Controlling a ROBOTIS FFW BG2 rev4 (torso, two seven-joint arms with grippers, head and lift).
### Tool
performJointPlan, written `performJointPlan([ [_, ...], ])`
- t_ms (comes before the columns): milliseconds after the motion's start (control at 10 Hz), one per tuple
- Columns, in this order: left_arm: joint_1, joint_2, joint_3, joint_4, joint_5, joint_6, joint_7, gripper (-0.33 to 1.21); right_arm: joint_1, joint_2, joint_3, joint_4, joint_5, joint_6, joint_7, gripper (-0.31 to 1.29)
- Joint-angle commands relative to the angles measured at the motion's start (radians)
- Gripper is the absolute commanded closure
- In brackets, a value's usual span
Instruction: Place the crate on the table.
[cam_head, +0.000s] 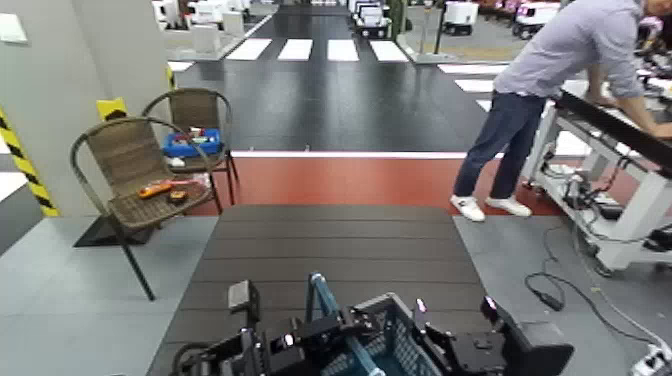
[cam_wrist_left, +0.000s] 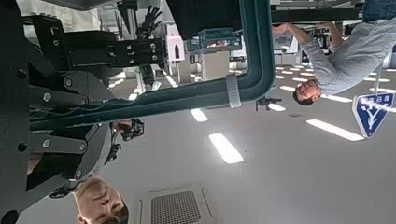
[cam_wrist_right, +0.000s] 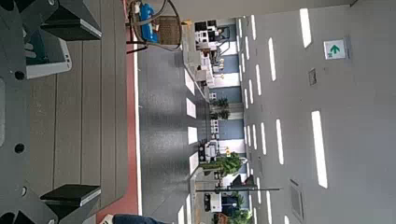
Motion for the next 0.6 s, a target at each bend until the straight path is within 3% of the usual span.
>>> performJointPlan([
  [100, -0.006, 0.004, -0.005, 0.003, 0.0, 0.003, 0.0, 1.18, 0.0, 0.0, -0.002, 0.003, -0.002, -0.004, 0.0, 0.14],
  [600, -0.048, 0.012, -0.025, 0.037, -0.008, 0.021, -0.003, 1.18, -0.002, -0.001, -0.002, 0.01, -0.005, -0.006, 0.0, 0.14],
])
